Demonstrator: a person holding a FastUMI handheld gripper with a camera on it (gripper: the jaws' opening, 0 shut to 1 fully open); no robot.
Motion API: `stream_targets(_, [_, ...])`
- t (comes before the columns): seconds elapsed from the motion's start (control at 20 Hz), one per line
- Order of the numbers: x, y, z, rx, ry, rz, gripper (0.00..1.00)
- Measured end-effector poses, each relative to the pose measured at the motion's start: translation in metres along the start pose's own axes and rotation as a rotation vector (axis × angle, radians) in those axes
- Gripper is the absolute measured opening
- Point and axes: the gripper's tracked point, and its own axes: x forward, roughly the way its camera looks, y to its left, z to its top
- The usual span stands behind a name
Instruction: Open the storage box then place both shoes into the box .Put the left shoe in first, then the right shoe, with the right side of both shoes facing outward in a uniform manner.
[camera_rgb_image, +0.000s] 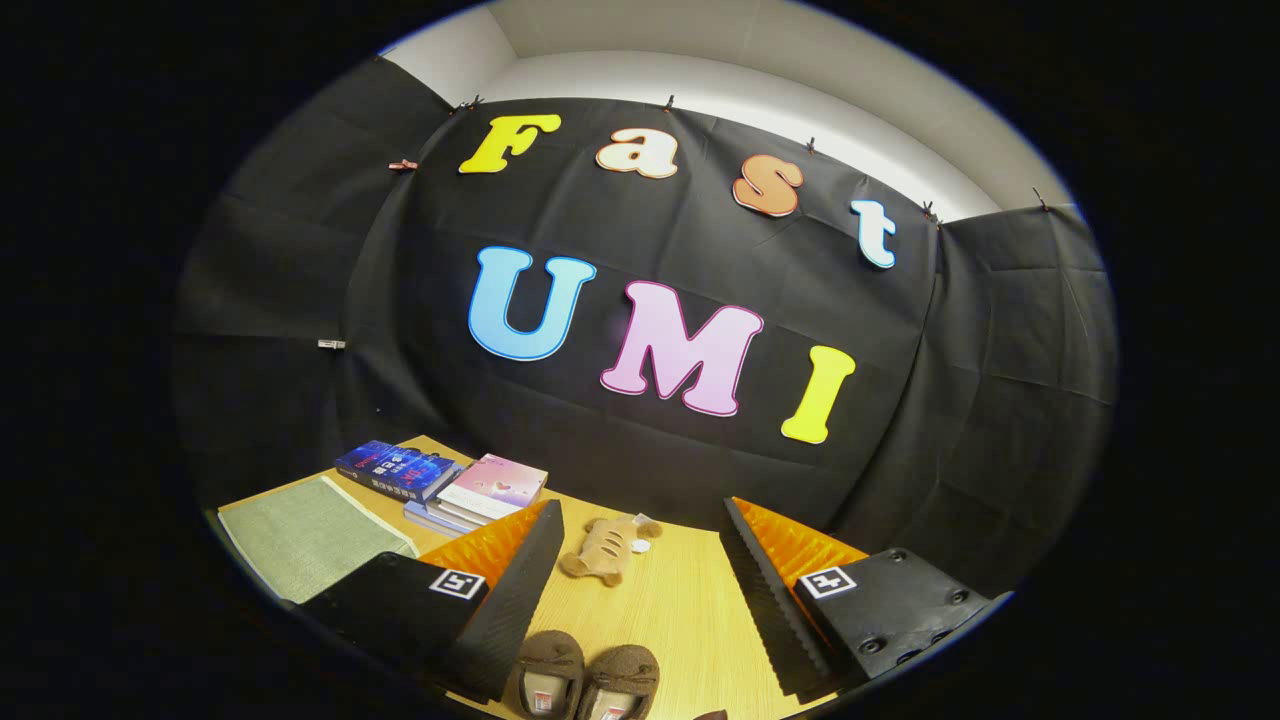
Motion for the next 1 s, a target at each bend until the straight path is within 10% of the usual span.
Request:
stream_targets(0.7, [-0.005, 0.014, 0.004, -0.026, -0.020, 0.047, 0.98])
stream_targets(1.0, [-0.014, 0.082, 0.003, 0.092, 0.018, 0.369, 0.98])
